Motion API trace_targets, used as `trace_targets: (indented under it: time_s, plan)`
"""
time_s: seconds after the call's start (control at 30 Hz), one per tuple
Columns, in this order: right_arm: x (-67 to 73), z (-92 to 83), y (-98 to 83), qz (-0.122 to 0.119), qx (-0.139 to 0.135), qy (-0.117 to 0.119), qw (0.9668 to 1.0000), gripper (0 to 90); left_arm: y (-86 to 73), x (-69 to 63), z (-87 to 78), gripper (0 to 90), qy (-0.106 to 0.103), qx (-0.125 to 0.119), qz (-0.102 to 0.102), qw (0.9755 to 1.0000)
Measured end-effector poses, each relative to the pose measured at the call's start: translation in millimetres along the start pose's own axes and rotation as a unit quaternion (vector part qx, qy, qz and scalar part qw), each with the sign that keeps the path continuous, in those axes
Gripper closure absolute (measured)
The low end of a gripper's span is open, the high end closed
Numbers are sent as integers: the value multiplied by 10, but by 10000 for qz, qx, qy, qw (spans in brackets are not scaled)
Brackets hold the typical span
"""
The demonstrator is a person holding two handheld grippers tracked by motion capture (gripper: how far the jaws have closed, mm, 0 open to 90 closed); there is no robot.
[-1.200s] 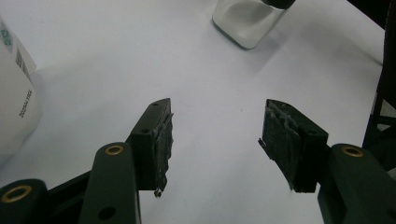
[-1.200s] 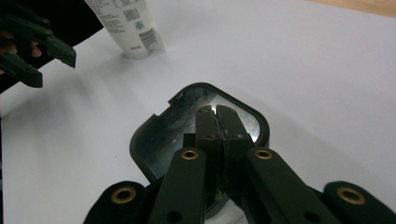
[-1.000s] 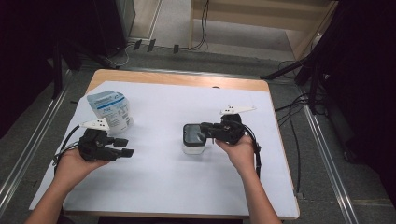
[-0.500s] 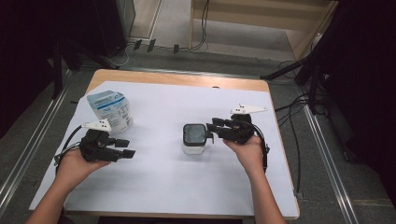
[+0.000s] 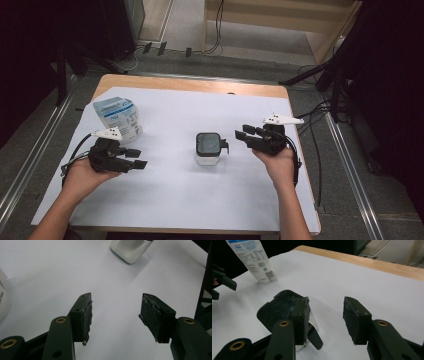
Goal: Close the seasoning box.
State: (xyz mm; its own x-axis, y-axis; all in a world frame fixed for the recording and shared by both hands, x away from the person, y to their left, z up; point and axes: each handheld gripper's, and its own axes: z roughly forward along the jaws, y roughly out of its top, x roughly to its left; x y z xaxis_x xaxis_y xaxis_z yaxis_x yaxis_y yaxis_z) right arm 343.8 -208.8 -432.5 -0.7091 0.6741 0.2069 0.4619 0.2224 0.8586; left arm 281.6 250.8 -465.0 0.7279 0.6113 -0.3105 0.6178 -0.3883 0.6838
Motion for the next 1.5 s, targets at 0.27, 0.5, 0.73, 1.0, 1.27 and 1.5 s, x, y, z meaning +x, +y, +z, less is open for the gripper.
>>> trace_targets:
  time_s: [0.27, 0.5, 0.73, 1.0, 1.27, 1.5]
  plan:
    - [-87, -134, -96, 32, -43, -241, 9997, 559, 33, 19, 31, 437, -59, 23, 14, 10000]
    - [-135, -213, -196, 48, -38, -436, 9990, 531, 56, 42, 54, 435, -45, 15, 11, 10000]
    - [-174, -291, -333, 166, -9, -571, 9982, 521, 59, 90, 66, 433, -39, -56, -37, 10000]
    - [-231, -278, -480, 219, 174, -720, 9970, 513, 54, 145, 69, 421, 47, -119, -89, 9999]
    - [-271, -275, -539, 323, 229, -766, 9963, 513, 49, 170, 62, 416, 112, -148, -100, 9998]
    - [-269, -262, -546, 270, 261, -788, 9962, 513, 48, 169, 62, 415, 123, -148, -88, 9998]
